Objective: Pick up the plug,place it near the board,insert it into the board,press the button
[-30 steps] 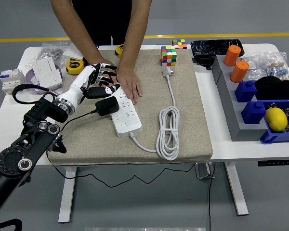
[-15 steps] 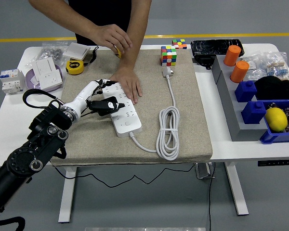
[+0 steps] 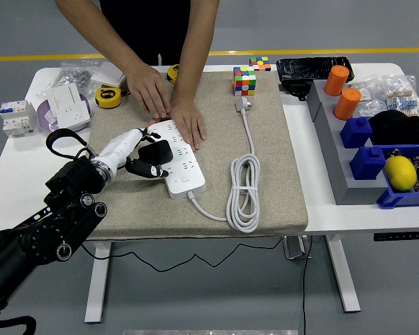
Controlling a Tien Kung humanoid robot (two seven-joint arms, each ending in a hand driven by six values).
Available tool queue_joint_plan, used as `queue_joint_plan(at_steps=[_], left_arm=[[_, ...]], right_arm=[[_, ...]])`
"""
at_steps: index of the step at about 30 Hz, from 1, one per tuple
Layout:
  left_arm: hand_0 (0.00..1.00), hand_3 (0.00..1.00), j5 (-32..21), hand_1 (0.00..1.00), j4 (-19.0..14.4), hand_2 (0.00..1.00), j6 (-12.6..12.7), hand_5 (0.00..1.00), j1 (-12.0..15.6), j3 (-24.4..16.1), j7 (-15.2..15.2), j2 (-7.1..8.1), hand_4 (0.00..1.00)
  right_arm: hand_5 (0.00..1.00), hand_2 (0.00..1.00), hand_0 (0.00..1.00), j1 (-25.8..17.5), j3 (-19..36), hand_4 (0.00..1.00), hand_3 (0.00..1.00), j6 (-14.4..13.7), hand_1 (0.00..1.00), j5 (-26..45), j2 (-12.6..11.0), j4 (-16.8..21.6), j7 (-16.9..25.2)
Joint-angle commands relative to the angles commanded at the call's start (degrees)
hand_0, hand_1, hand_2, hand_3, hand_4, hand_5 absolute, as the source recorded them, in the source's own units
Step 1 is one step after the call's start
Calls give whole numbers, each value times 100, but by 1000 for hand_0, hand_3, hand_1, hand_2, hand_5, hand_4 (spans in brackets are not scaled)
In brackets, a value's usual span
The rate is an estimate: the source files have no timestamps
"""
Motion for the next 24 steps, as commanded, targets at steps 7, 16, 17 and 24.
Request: queue_joint_plan(at_steps=[7,16,17,24], left_arm=[[345,514,-5,364,7,440,130,217,15,-17,-71,-16,831],[343,513,6,370,5,436,233,221,9,-62,-143,-30,772],[343,513,-4,370,3,436,228,221,11,-60,-144,-28,772],[367,547,-153,446,-21,497,182,219,4,-81,-180,-31,781]], right_arm=[[790,704,785,-2,8,998,678,-1,708,-19,-3,0,-6],[790,704,784,-6,-1,998,677,2,707,-14,-4,0,-7],[790,704,784,-6,-2,998,677,2,707,-15,-4,0,-7],[789,704,785,-1,-3,998,676,3,708,-8,-8,0,-5]])
